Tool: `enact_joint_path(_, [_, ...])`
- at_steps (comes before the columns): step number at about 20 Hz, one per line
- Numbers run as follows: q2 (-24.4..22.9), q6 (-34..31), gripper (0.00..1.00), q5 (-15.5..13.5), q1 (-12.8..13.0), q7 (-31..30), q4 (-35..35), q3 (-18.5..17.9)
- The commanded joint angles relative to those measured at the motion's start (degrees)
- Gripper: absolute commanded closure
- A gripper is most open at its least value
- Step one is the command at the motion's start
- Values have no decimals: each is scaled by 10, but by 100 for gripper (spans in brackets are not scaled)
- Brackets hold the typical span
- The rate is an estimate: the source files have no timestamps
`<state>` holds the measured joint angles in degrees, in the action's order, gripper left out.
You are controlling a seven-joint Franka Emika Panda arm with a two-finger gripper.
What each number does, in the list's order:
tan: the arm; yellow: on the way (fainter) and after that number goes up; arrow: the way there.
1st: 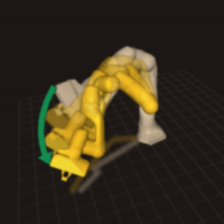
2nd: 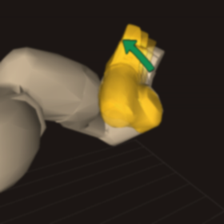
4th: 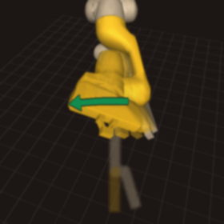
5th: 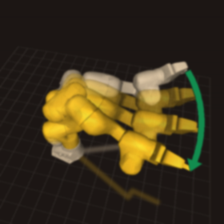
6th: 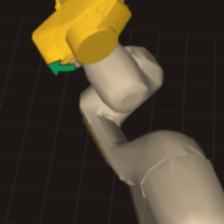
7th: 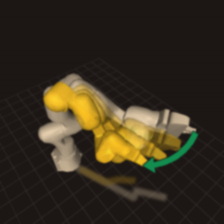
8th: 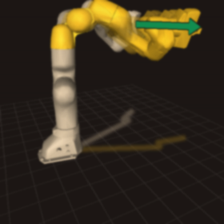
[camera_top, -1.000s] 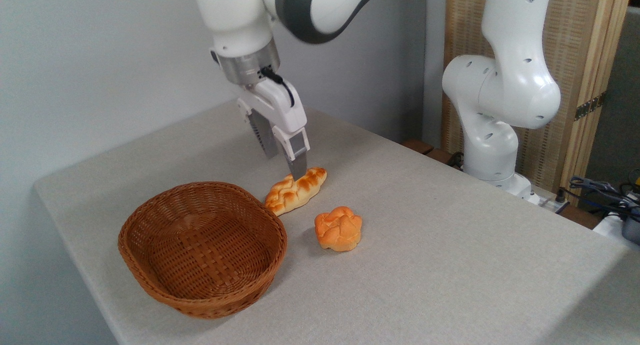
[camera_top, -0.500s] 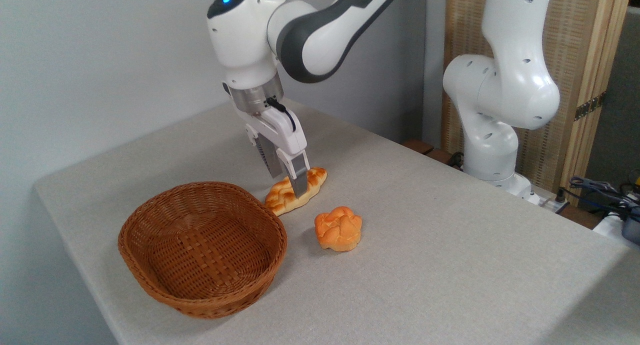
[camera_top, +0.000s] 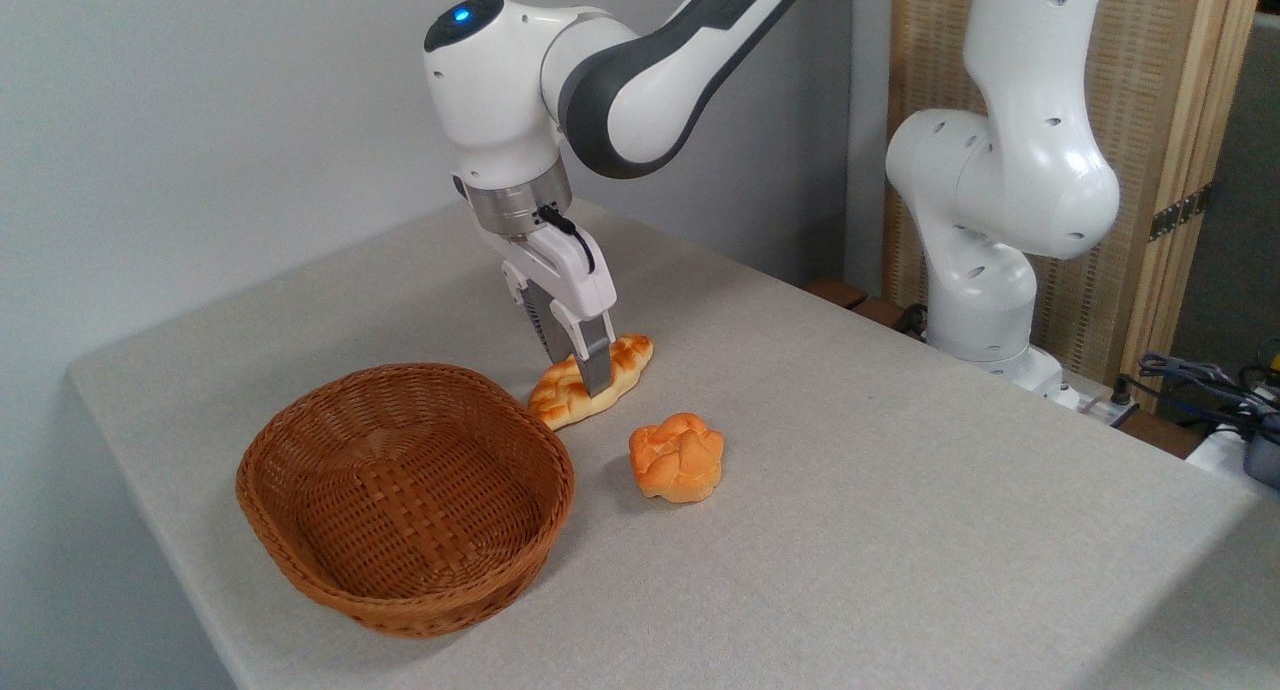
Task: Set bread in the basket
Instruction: 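Close the gripper on the middle of the braided roll, then lift the braided roll and carry it over the wicker basket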
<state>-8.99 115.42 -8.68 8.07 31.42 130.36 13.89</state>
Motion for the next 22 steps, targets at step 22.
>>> enact_joint_path(22, [84,-76,92,74,6,101,-272,-67])
